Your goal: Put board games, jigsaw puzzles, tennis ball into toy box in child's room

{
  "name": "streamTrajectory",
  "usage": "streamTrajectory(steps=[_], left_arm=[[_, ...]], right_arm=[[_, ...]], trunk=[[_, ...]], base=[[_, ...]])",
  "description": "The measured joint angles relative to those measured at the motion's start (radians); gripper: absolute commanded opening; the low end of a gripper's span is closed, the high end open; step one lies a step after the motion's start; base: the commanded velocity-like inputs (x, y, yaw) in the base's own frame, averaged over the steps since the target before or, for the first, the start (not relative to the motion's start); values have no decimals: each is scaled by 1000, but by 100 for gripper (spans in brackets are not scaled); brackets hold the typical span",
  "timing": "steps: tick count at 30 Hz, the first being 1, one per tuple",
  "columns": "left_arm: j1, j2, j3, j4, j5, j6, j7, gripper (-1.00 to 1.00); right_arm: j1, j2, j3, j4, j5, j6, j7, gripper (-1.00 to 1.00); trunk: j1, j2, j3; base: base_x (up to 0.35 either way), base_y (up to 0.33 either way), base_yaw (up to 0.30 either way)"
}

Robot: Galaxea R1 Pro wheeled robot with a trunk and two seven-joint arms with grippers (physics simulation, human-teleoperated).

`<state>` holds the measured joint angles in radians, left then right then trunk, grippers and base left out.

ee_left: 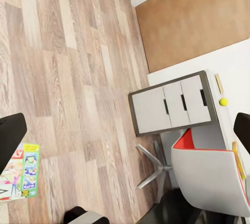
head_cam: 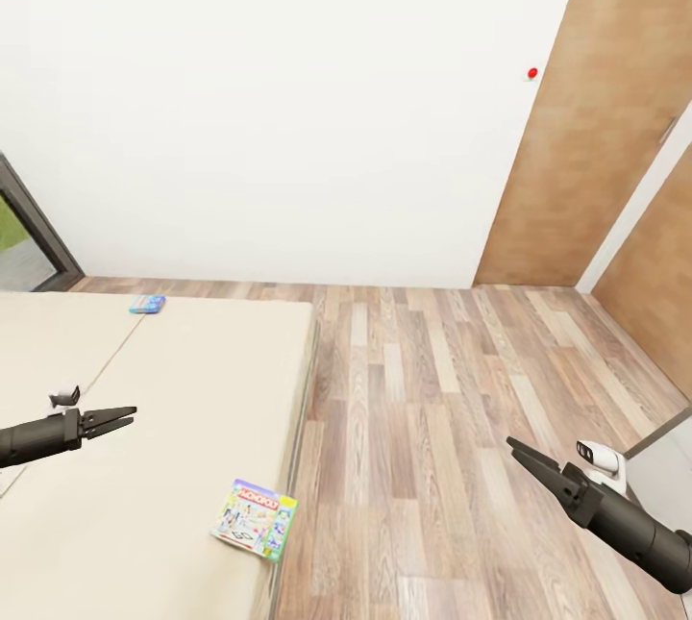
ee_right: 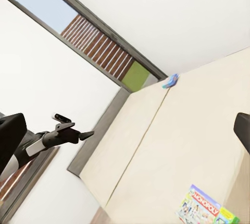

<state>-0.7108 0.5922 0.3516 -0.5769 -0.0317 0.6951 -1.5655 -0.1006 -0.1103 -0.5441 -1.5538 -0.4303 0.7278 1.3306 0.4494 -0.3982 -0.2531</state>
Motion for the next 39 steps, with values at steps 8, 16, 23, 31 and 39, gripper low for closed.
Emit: streamTrajectory(steps=[8,16,23,31,39], left_arm=[[0,0,0,0,-1,0,0,100],[0,0,0,0,-1,0,0,100],[0,0,0,0,0,0,0,100],[0,-1,0,0,0,-1,0,100],[0,-6,0,0,0,-1,0,100]], right_arm=[[0,0,-1,0,0,0,0,100],[0,-1,-1,0,-1,0,0,100],[0,-1,-2,1,-1,0,0,100],[0,-1,-2,1,-2,0,-1,100],[0,-2,-3,2,-2,0,-2,100]], trunk=[[0,0,13],[0,0,26],[0,0,38],[0,0,51],[0,0,63]], base=[[0,-31,95],[0,-57,95],[0,-17,96],[0,-3,102],[0,-1,155]])
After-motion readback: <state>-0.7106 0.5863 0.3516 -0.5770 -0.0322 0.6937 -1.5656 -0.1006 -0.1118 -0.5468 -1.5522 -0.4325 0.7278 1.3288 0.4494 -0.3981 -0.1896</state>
